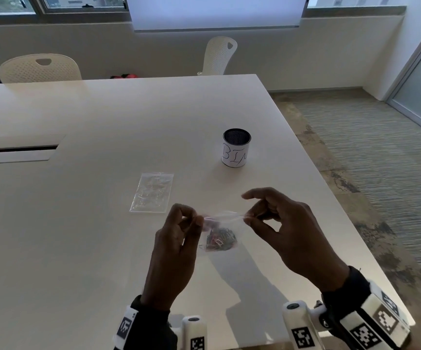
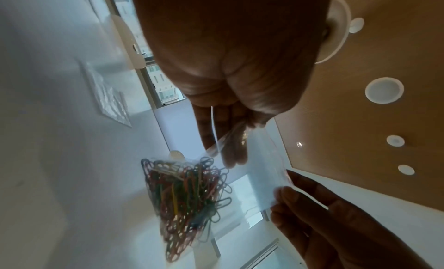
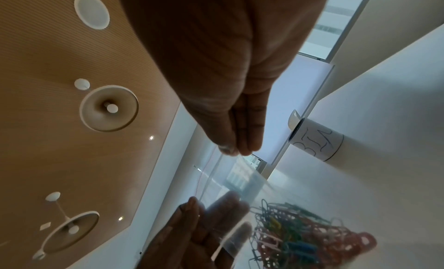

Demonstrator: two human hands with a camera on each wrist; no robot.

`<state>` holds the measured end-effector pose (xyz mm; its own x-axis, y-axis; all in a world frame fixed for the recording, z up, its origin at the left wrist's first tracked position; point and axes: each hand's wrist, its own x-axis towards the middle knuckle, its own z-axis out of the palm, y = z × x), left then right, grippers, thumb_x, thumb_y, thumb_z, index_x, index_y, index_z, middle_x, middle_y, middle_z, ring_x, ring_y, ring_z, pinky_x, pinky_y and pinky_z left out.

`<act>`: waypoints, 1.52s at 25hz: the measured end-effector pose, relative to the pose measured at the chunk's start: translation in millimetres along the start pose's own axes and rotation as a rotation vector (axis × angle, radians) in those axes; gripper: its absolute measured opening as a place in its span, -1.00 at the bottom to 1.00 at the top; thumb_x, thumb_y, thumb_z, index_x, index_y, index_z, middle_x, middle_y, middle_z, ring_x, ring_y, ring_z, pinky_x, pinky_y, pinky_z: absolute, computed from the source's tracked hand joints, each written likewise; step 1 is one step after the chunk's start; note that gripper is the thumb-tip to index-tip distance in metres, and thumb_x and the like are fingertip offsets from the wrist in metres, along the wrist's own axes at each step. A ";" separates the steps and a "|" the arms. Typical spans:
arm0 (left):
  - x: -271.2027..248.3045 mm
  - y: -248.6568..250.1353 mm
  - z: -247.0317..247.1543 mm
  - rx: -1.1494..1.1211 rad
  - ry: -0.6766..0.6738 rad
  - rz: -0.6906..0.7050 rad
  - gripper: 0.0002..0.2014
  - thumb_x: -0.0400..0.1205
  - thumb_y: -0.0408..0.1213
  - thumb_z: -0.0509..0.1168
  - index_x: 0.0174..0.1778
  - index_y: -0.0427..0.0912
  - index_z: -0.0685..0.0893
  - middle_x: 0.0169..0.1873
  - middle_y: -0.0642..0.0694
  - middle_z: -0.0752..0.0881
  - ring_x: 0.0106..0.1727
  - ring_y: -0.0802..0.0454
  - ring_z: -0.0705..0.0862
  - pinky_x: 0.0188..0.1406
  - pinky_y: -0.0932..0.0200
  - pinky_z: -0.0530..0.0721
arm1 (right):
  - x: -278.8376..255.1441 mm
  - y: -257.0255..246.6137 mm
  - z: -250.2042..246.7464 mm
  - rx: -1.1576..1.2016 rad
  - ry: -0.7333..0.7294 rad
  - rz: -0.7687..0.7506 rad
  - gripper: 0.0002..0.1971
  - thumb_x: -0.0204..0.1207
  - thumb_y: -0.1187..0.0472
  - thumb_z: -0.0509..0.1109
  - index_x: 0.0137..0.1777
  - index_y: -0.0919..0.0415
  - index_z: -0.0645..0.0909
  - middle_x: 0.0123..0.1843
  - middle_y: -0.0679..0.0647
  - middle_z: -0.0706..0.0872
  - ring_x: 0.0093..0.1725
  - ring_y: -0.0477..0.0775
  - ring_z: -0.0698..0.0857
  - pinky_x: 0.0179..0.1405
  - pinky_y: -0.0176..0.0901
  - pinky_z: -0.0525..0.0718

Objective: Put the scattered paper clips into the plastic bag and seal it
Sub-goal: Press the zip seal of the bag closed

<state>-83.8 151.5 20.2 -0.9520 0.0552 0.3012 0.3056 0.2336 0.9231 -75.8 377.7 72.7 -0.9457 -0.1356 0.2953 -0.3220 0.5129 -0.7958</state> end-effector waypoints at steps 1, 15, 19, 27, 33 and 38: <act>-0.3 2.0 -0.7 -0.103 -0.032 -0.047 -0.78 0.72 -0.11 0.45 0.06 -0.10 0.54 -0.03 0.04 0.94 0.12 0.08 0.90 0.13 0.15 0.80 | 1.3 -2.9 -1.0 0.019 -0.004 -0.003 -0.72 0.57 0.30 0.59 0.22 0.01 0.75 -0.14 -0.15 0.87 -0.04 -0.12 0.87 0.11 -0.43 0.74; 10.8 5.5 12.1 -0.064 -0.050 0.016 -0.89 0.50 -0.31 0.64 -0.13 -0.01 0.94 -0.17 0.05 0.87 -0.12 0.05 0.88 -0.04 0.23 0.81 | 9.5 -1.9 -11.3 -0.033 -0.122 -0.042 -0.90 0.56 0.25 0.61 0.03 0.10 0.81 -0.16 -0.13 0.87 -0.09 -0.09 0.86 -0.05 -0.45 0.72; 9.9 -8.7 15.9 -0.063 -0.085 -0.050 -0.87 0.51 -0.40 0.64 -0.11 -0.09 0.96 -0.16 0.02 0.89 -0.11 0.08 0.89 -0.01 0.26 0.80 | 8.2 24.7 1.7 0.013 -0.169 0.014 -0.93 0.54 0.24 0.63 -0.02 0.10 0.81 -0.17 -0.05 0.88 -0.12 -0.05 0.85 -0.04 -0.34 0.76; 13.8 -20.9 13.9 0.021 -0.138 -0.110 -0.91 0.53 -0.37 0.64 -0.09 -0.13 0.94 -0.17 0.06 0.90 -0.10 0.17 0.90 -0.02 0.35 0.79 | 10.7 49.0 23.1 -0.012 -0.201 0.012 -0.93 0.58 0.26 0.58 -0.08 0.08 0.78 -0.18 -0.06 0.82 -0.18 -0.02 0.77 -0.09 -0.07 0.77; 16.7 -21.0 13.3 0.075 -0.150 -0.037 -0.93 0.59 -0.41 0.58 -0.13 -0.15 0.90 -0.17 0.05 0.85 -0.12 0.15 0.85 -0.09 0.43 0.70 | 14.7 46.1 30.5 -0.054 -0.189 -0.051 -0.89 0.59 0.30 0.50 -0.14 0.09 0.70 -0.21 -0.11 0.73 -0.22 -0.07 0.65 -0.19 -0.34 0.60; 18.0 -23.2 15.1 0.044 -0.160 -0.038 -0.90 0.62 -0.43 0.54 -0.14 -0.13 0.86 -0.17 0.04 0.83 -0.11 0.14 0.81 -0.05 0.38 0.71 | 15.6 45.4 33.4 -0.020 -0.182 -0.045 -0.90 0.60 0.29 0.50 -0.11 0.08 0.69 -0.17 -0.12 0.75 -0.17 -0.02 0.69 -0.18 -0.27 0.63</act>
<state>-108.3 161.8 0.6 -0.9549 0.1984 0.2209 0.2713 0.2806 0.9207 -106.6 370.6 23.5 -0.9231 -0.3092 0.2286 -0.3653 0.5192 -0.7727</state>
